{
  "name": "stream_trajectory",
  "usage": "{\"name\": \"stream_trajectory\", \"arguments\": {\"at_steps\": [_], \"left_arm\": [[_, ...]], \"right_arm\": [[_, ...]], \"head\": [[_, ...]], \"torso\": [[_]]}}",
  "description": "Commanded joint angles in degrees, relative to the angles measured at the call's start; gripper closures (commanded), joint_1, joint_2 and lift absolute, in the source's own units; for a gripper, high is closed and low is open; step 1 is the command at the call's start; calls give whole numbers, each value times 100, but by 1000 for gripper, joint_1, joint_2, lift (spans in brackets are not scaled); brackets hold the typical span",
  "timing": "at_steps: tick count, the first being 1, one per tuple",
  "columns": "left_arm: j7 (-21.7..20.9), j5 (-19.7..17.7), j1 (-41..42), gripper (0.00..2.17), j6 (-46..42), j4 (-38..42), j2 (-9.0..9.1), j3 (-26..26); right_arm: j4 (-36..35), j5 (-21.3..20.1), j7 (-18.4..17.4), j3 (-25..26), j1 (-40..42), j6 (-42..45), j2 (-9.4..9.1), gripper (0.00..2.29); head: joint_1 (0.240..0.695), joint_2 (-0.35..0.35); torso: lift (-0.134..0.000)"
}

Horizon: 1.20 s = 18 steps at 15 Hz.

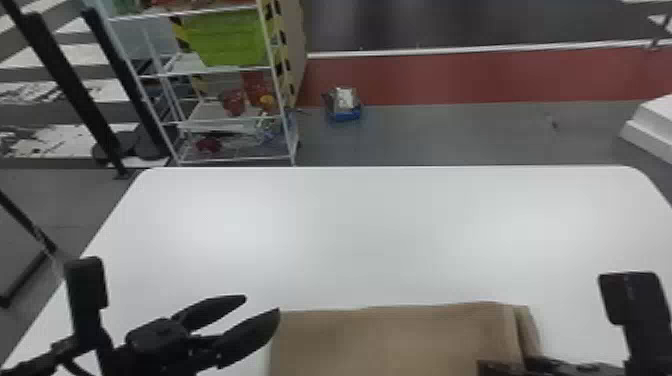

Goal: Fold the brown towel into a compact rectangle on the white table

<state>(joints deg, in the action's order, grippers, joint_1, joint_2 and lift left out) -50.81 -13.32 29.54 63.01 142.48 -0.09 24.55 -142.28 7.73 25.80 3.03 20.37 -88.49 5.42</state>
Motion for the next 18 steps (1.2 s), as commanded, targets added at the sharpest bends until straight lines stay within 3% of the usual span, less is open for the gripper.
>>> {"name": "stream_trajectory", "arguments": {"at_steps": [1, 3, 5, 11, 18], "left_arm": [[1, -21, 35, 147, 6, -1, 24, 32], [9, -13, 35, 147, 6, 8, 24, 6], [1, -13, 35, 151, 6, 8, 24, 32], [-263, -382, 307, 211, 375, -62, 24, -3], [-272, -197, 325, 211, 393, -256, 24, -363]], "right_arm": [[-81, 18, 4, 110, 37, -6, 3, 566], [-81, 27, 39, 101, 28, -6, 3, 1042], [-72, 27, 57, 92, -16, -24, 3, 1301], [-98, 168, 57, 101, 55, 187, 3, 1305], [-933, 888, 83, 734, 424, 117, -6, 1305]], "head": [[695, 115], [695, 106], [695, 105], [695, 98], [695, 69]], "torso": [[-124], [-124], [-124], [-124], [-124]]}}
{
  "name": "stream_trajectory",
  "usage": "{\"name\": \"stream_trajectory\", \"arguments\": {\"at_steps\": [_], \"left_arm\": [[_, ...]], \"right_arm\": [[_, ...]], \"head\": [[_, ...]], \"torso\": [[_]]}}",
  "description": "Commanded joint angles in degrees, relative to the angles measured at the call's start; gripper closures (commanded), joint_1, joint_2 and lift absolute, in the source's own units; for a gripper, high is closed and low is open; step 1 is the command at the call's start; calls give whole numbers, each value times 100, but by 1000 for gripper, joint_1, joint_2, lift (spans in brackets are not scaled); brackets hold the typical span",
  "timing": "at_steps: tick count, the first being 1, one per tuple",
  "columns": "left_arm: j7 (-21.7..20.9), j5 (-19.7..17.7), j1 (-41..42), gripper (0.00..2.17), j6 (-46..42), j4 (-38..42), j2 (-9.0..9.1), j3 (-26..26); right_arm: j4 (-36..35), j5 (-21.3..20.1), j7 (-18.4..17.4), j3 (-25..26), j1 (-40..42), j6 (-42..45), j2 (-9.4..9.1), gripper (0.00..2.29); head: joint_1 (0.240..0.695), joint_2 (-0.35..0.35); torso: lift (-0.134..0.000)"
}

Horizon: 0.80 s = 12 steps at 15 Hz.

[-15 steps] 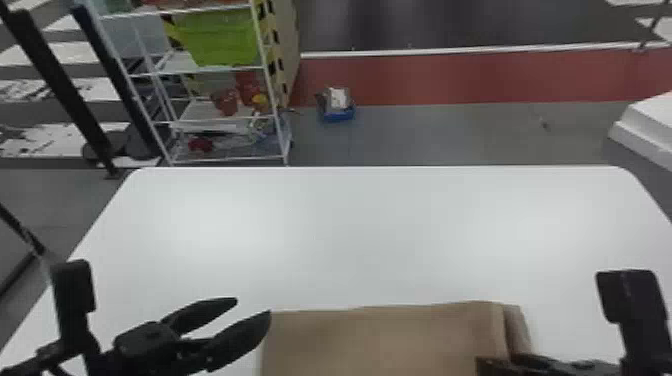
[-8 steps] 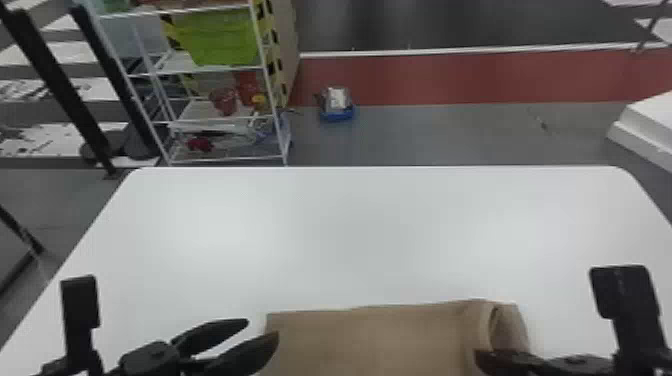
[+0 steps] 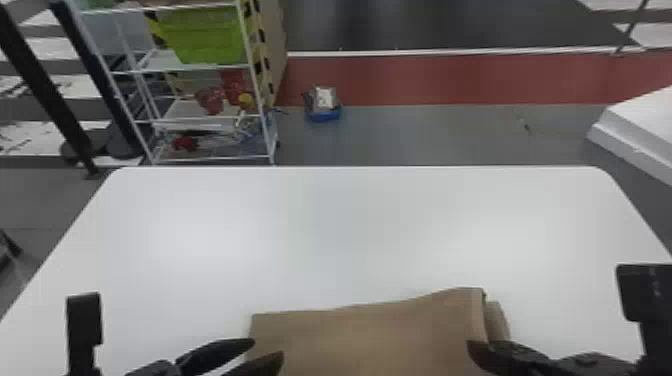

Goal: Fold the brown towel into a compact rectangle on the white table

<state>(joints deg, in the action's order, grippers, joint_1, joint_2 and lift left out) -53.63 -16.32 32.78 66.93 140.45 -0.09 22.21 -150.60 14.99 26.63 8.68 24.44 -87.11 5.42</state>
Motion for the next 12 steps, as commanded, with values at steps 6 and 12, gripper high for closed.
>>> {"name": "stream_trajectory", "arguments": {"at_steps": [6, 12], "left_arm": [[37, 208, -9, 211, 177, -88, 24, -182], [28, 331, -9, 211, 177, -88, 24, -208]], "right_arm": [[-233, 988, -79, 591, -467, -297, -14, 1305], [-567, 1946, -343, 1136, -1073, -297, -102, 1305]], "head": [[695, 20], [695, 38]], "torso": [[-124], [-124]]}}
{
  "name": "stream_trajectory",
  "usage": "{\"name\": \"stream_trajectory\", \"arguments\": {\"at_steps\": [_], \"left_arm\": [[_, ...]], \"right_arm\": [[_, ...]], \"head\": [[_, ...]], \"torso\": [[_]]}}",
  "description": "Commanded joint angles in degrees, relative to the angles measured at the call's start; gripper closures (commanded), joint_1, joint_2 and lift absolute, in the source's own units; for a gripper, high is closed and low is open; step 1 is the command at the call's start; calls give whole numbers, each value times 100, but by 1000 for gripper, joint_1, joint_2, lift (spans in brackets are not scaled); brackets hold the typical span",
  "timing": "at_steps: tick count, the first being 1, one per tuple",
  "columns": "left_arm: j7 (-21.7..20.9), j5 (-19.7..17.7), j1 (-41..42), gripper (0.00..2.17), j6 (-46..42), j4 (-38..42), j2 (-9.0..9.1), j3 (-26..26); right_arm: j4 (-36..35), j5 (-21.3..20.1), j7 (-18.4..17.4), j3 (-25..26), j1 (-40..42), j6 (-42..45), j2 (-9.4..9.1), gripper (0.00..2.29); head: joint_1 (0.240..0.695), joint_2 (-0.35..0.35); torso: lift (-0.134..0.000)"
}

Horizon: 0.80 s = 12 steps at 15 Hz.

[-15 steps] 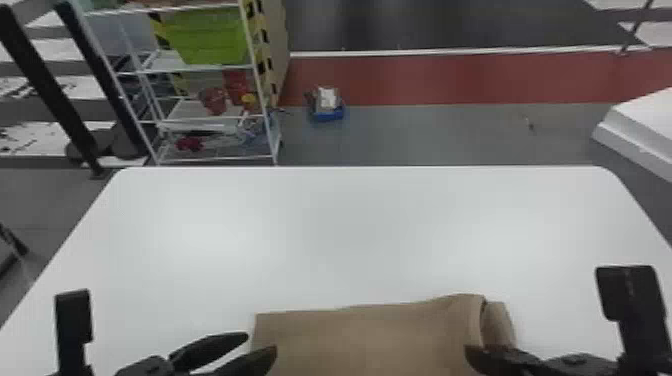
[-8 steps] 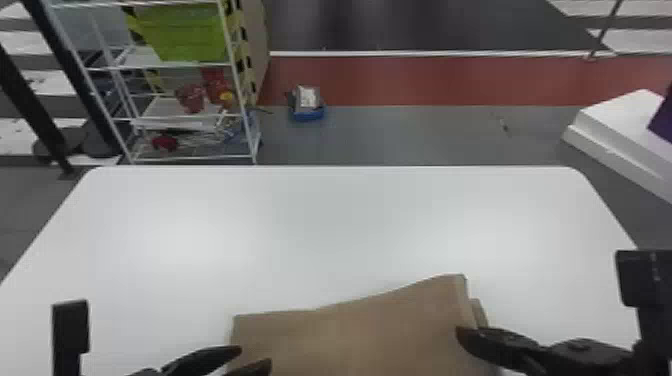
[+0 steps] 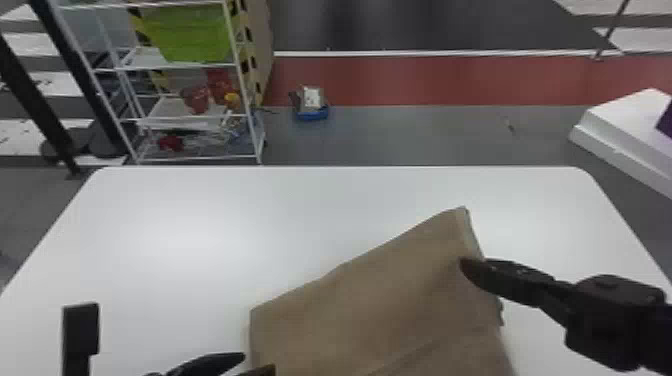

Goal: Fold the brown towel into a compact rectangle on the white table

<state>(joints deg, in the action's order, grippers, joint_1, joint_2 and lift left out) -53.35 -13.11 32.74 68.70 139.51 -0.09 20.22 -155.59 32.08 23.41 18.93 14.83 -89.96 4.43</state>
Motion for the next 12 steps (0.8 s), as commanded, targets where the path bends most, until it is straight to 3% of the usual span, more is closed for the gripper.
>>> {"name": "stream_trajectory", "arguments": {"at_steps": [1, 5, 9, 11, 12], "left_arm": [[-9, 10, 5, 211, 17, 14, 24, -10], [0, 71, 5, 211, 17, 23, 24, -54], [79, 256, -48, 211, -71, 14, 24, -10], [396, 555, -57, 215, -669, 32, 24, 87], [651, 643, -66, 215, -1319, -30, 24, 254]], "right_arm": [[-147, 246, -21, 102, -103, -12, -12, 1301], [-508, 413, -4, 128, 257, -12, -39, 1305], [-754, 1195, -4, 58, 503, -12, -48, 1305], [-912, 1204, -39, -171, 530, -12, -127, 1305], [-947, 1204, -162, -373, 494, -12, -127, 1301]], "head": [[695, 40], [695, 50], [695, 88], [695, 129], [695, 191]], "torso": [[-124], [-124], [-124], [-124], [-124]]}}
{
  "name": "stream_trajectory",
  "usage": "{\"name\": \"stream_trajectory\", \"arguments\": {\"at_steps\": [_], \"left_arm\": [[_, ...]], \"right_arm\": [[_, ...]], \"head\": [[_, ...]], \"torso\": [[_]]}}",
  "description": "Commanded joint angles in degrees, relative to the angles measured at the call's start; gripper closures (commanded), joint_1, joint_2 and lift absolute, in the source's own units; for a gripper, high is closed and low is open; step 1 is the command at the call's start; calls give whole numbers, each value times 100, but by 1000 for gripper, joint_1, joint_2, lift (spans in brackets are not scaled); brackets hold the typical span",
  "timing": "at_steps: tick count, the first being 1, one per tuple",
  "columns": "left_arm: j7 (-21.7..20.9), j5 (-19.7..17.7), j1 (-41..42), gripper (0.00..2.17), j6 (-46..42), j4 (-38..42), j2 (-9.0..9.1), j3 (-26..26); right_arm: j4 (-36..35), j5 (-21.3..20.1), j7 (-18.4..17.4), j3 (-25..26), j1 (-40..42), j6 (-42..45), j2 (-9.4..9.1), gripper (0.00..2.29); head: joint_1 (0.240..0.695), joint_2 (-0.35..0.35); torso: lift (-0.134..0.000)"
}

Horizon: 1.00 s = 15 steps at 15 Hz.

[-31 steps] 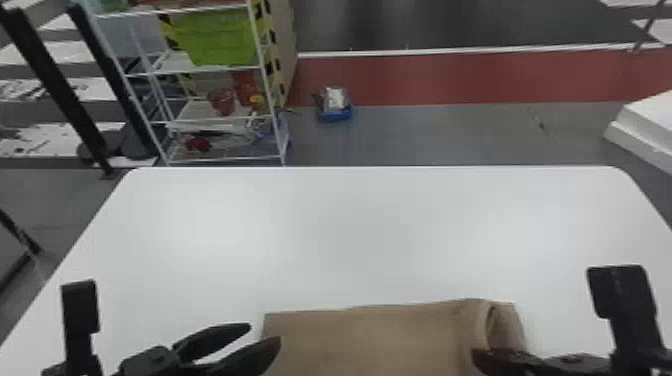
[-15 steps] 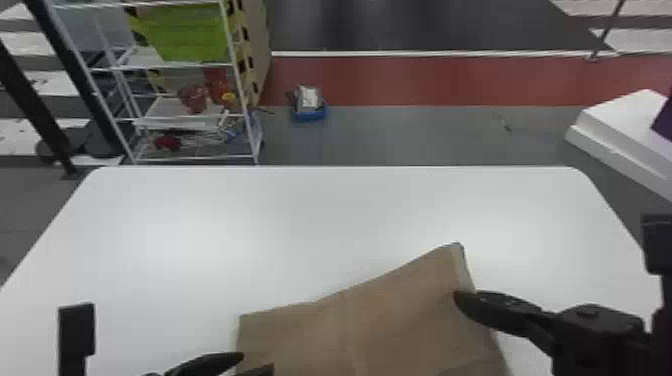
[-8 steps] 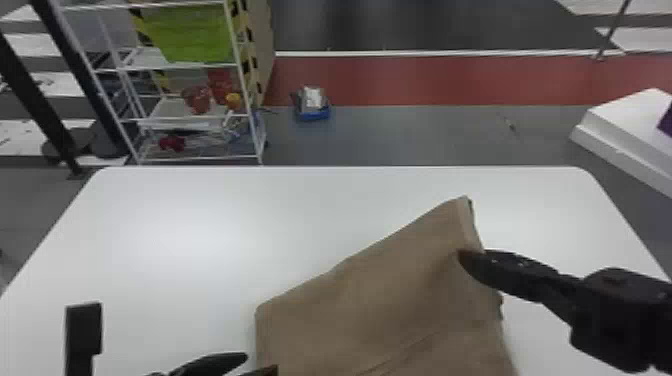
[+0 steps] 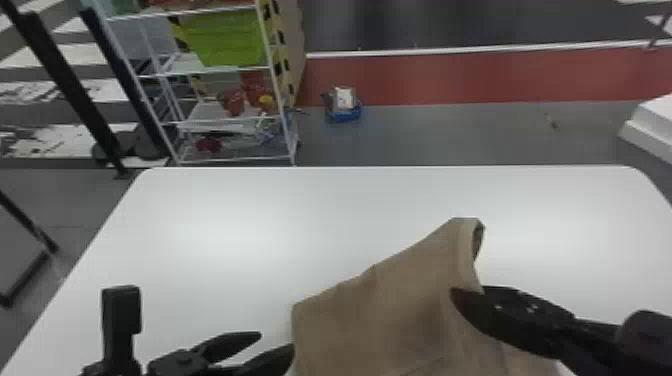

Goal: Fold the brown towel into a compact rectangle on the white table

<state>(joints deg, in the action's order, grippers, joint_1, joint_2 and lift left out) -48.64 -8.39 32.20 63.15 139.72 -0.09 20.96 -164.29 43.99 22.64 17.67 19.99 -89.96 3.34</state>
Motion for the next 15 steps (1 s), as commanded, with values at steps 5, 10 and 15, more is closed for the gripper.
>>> {"name": "stream_trajectory", "arguments": {"at_steps": [5, 10, 15], "left_arm": [[496, -568, -609, 215, -2048, -639, 24, 1586], [373, -946, -900, 215, -2048, -1052, 24, 2175], [250, -998, -864, 211, -1960, -1078, 24, 2175]], "right_arm": [[-15, -225, -410, -1380, -118, -12, -26, 1305], [29, -655, -498, -2619, -92, 650, -105, 1305], [547, -620, -217, -3296, 57, 3006, -114, 1305]], "head": [[695, 350], [695, 350], [695, 350]], "torso": [[-124], [-124], [-124]]}}
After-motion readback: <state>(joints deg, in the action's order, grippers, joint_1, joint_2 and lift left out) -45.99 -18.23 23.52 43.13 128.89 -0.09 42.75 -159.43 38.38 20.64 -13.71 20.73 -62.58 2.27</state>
